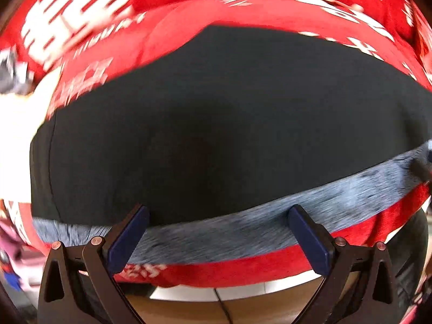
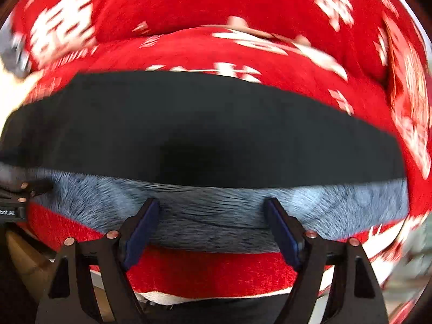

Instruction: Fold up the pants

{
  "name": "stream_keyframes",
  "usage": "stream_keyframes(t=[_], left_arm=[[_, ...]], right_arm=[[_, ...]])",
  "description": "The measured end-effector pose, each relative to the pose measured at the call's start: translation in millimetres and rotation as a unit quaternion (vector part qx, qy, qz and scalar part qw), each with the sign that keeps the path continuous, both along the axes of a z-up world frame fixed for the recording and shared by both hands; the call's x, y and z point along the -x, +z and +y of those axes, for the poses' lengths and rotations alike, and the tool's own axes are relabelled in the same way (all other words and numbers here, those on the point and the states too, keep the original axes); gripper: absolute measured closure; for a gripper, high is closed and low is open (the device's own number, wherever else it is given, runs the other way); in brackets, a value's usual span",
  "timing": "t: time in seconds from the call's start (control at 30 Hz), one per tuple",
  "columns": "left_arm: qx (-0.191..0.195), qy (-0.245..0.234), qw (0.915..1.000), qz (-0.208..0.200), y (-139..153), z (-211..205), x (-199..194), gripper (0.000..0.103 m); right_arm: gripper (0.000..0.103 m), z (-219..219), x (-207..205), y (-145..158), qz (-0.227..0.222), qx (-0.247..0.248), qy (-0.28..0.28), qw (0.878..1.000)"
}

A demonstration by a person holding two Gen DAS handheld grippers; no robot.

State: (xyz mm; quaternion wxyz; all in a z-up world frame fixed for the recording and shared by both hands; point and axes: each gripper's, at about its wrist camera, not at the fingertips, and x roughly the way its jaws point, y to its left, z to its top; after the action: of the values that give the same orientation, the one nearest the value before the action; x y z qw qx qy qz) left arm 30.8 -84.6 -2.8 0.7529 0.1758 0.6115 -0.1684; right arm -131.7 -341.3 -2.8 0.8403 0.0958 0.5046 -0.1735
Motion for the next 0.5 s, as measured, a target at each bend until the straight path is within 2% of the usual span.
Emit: stream_keyframes(t=[0.07, 0.13, 0.23, 0.37, 0.5], left_arm=[[0.005, 0.021, 0.9997, 0.008, -4, 21, -4, 0.000], [0.010, 0.041, 0.9991, 0.009, 0, 33, -7, 0.000], [0.058, 0.054, 0.9968, 0.003, 22, 31, -20, 0.000], [0.077, 0.084, 0.9933, -0.020, 38, -3, -59, 0.000], [0.039, 0.094, 0.9947, -0.005, 24, -45, -75, 0.000]], right_arm=[[0.015, -30, 16, -2, 0.015, 0.003, -0.044, 0.999], [0.015, -40, 24, 5, 0.014, 0.010, -0.061, 0.998], [0.015, -40, 19, 24, -0.015, 0.011, -0.058, 0.998], [0.014, -7, -26, 37, -0.049, 0.006, -0.023, 0.998], [0.014, 28, -90, 20, -0.032, -0.005, 0.023, 0.999]])
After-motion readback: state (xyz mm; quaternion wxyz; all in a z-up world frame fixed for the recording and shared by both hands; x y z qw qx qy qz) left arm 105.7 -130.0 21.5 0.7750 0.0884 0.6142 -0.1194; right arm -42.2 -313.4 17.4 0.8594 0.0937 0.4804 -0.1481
